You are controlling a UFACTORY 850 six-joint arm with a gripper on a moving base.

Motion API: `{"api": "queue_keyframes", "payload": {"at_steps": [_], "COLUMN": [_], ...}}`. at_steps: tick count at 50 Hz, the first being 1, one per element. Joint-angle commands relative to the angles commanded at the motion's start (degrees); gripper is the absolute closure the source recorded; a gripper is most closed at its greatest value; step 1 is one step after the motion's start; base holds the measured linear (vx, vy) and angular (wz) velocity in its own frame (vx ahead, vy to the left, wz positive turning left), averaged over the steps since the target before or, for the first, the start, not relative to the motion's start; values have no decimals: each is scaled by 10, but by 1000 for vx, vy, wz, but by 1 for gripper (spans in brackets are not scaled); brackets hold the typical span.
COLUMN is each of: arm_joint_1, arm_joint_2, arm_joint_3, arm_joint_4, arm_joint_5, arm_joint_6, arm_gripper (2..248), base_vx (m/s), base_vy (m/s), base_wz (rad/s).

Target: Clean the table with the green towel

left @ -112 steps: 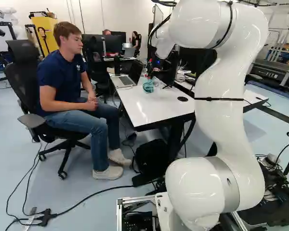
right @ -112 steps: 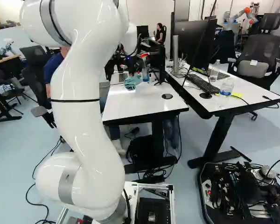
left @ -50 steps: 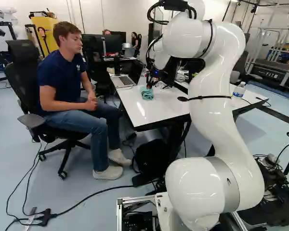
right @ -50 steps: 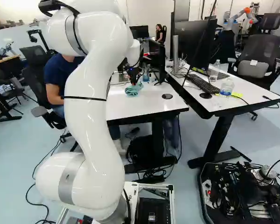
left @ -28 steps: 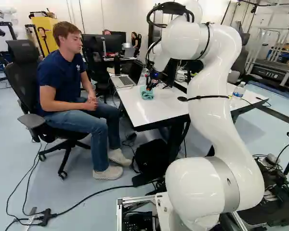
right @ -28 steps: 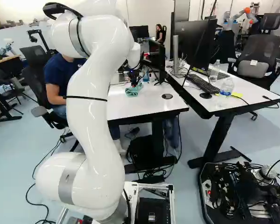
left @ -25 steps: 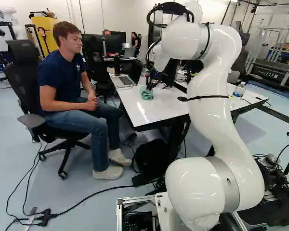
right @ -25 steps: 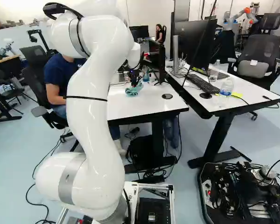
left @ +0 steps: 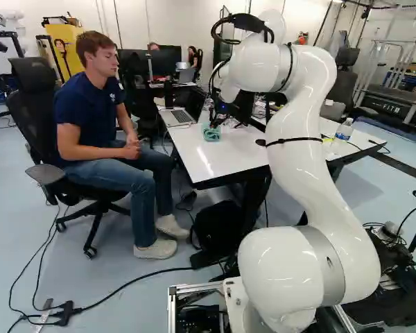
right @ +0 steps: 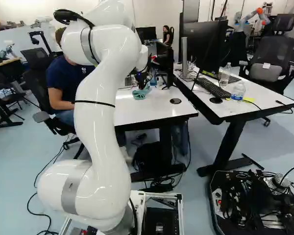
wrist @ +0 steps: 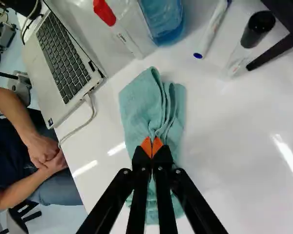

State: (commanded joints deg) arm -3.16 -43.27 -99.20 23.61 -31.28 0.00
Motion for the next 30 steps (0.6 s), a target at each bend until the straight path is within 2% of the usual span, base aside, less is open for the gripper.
{"api": "queue_keyframes", "payload": {"at_steps": [16, 30], "arm_joint_1": [4, 18], "arm_joint_2": [-35, -22], "arm_joint_3": [-52, -32], "arm_joint_4": [0, 0], "arm_joint_5": [0, 0], "arm_joint_6": [0, 0], "arm_gripper": [229, 229], "base_vx": [0, 0], "base_vy": [0, 0], "base_wz": [0, 0]}}
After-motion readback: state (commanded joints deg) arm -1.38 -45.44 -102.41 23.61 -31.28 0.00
